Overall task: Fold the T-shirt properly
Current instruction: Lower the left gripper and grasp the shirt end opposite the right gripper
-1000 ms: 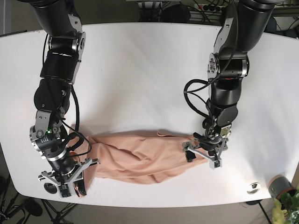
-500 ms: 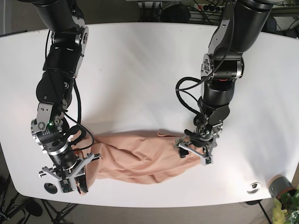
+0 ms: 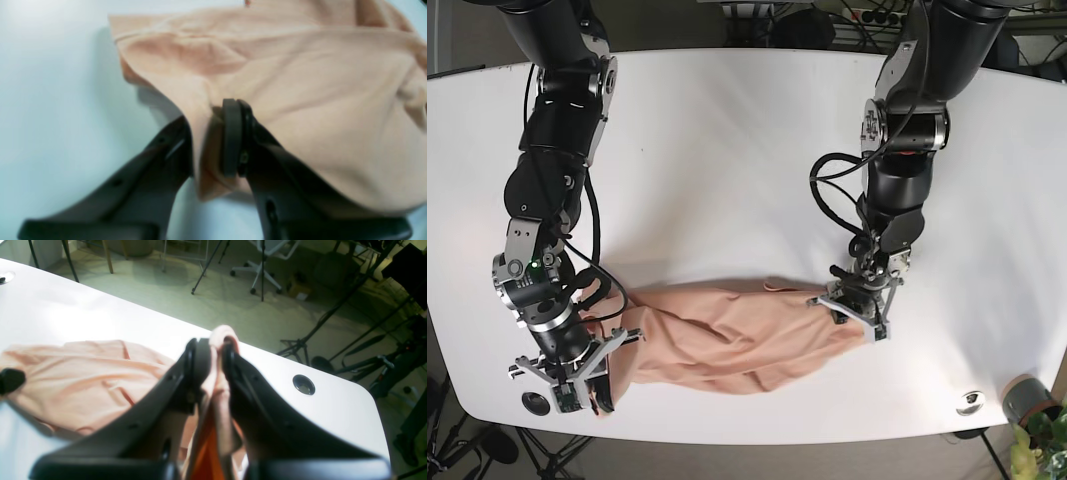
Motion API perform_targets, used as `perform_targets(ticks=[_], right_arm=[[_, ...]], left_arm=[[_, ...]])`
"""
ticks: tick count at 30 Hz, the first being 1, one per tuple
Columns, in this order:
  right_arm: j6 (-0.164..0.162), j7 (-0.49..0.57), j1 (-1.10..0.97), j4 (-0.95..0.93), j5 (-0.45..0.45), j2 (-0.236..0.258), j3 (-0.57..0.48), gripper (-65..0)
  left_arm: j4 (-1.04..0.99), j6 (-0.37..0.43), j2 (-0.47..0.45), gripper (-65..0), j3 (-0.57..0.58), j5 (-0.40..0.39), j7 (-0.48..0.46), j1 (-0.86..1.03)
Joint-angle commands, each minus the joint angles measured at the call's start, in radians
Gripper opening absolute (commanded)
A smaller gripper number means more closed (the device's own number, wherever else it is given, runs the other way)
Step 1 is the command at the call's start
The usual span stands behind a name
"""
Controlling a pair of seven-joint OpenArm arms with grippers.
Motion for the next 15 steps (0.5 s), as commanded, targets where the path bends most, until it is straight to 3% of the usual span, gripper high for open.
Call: perform_targets(ticks=[1,5,9,15], right_arm=[[-0.005,0.033,0.027,0.029,0.01,0.006,0.003,-65.0],[-0.005,0.033,0.007,0.059,0.003,0.008,0.004,-65.0],[-0.005,0.004,-0.029,0.121,0.001,0.012,0.006,-65.0],[-0.005,-0.027,-0.117,0.243,0.009,0.022,0.006,-65.0]], left_arm=[[0.107,-0.002,-0.021,-56.8,-0.001,-0.003,0.021,-0.001],[0.275,-0.002,-0.023,-57.4,-0.052,-0.003,0.064,0.115],[0.447,-0.002,-0.053,-64.6,-0.13,-0.002,0.146,0.223],[0.717,-0.008,-0.063,-64.3,-0.202,-0.002,0.229,0.379]])
